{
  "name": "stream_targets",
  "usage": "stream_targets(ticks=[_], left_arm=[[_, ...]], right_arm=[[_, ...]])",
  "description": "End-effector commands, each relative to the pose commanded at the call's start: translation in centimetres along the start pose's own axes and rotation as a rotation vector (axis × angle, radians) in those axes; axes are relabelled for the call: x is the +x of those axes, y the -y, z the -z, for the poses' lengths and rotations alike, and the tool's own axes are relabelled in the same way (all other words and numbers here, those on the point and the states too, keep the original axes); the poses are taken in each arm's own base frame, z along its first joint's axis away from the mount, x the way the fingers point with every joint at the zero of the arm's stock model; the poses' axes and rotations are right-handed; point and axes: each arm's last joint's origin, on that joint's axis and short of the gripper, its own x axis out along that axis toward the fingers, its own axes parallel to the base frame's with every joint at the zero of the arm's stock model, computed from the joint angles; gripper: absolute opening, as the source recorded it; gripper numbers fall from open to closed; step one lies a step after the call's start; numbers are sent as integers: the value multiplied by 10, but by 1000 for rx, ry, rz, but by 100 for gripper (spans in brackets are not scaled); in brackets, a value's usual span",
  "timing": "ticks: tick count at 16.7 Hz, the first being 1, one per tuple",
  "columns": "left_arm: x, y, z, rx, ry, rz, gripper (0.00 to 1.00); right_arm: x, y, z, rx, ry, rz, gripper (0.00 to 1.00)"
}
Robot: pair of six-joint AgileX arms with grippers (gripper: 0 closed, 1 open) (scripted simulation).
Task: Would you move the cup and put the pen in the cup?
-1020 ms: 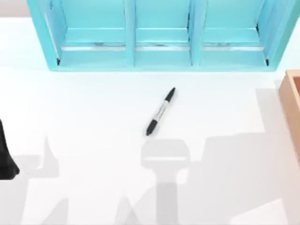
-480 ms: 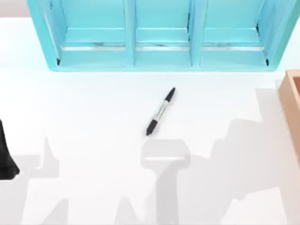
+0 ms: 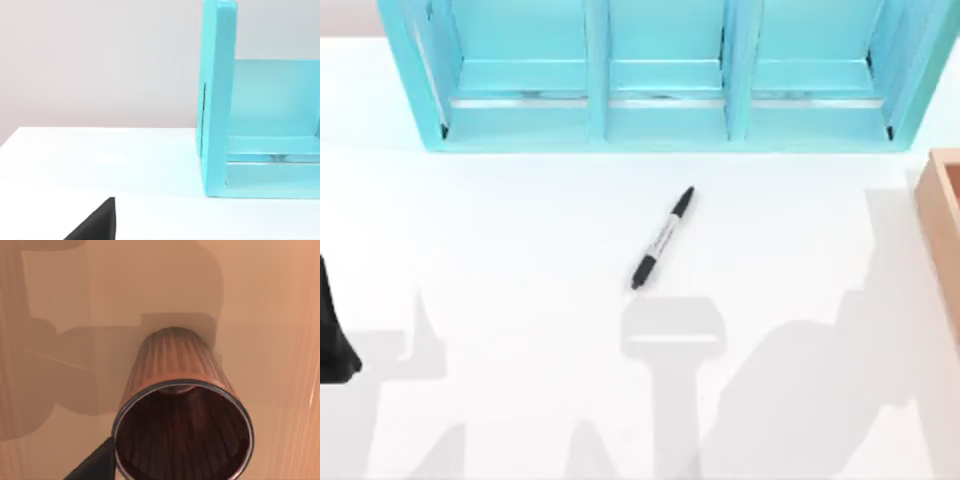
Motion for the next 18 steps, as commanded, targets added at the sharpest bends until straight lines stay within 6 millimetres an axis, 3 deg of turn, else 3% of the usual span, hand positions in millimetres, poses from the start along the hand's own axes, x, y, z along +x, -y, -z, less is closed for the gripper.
stream_targets(ticks=[4, 9, 18], left_arm=[[0, 0, 0, 0, 0, 0, 100], [0, 0, 0, 0, 0, 0, 100], [0, 0, 0, 0, 0, 0, 100]], right_arm=[[40, -1, 4, 0, -3, -1, 100], [44, -1, 5, 0, -5, -2, 100], [44, -1, 5, 0, -5, -2, 32]])
